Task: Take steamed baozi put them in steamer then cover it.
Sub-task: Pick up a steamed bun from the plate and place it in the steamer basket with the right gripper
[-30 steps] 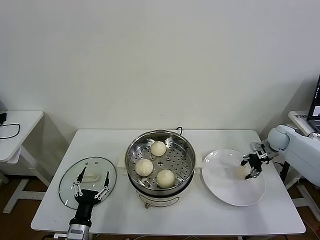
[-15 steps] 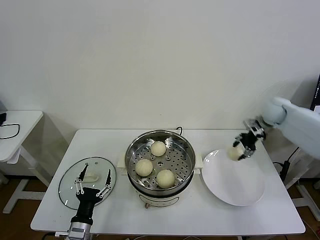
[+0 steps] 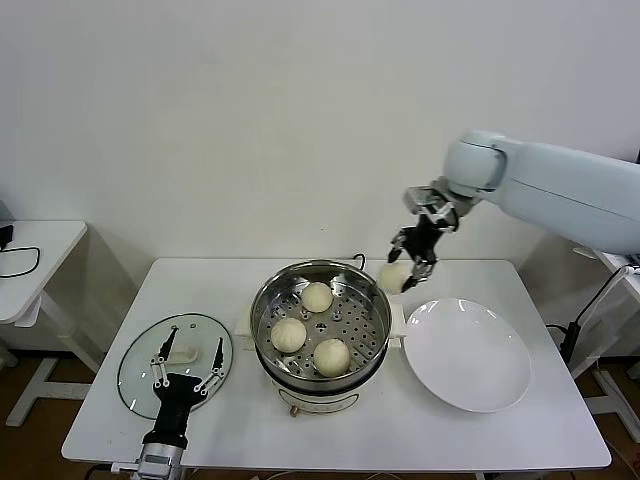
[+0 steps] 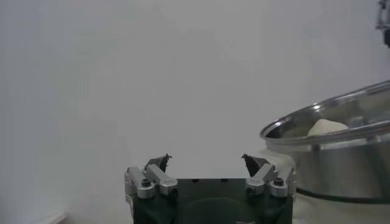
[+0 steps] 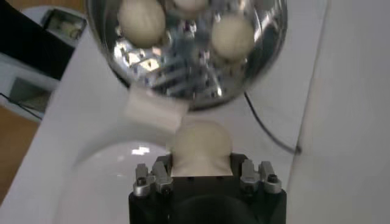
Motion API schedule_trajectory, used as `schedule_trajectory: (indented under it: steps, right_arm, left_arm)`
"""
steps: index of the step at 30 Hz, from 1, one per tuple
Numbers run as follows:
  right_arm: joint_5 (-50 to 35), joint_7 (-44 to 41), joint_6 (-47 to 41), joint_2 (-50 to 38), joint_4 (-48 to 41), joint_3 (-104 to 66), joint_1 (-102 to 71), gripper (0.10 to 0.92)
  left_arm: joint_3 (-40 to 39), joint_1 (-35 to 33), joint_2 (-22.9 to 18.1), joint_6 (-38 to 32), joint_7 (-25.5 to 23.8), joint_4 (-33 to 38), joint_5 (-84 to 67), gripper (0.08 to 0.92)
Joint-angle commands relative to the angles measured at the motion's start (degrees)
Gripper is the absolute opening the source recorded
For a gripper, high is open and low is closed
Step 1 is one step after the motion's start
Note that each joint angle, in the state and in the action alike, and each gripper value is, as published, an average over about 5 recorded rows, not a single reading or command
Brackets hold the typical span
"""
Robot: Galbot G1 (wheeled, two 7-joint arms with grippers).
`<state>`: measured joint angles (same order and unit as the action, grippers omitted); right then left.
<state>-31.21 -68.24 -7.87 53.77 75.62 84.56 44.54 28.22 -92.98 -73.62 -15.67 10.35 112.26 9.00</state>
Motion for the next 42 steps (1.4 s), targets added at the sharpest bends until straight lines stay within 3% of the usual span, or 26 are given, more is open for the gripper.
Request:
schedule_trajectory:
  steps: [1,26,42]
  right_arm:
    - [-6.3,3.0,-4.5,8.8,5.7,6.7,5.1,0.645]
    - [1.8,4.0,-4.9,16.1,-2.6,7.8,-3.4,0.651]
    - [3.4,3.3,-4.6,15.2,-2.8,7.8,-4.2,0.737]
  left_arm:
    - [-0.2,0.2,0.0,0.0,0.1,-0.1,0.0,0.823]
    - [0.6,-0.1,-0.1,-0.5,0.5,-0.6,-0.1,0.823]
    - [0.9,0.0,-0.2,-0.6,0.6,-0.9,-0.1,0.823]
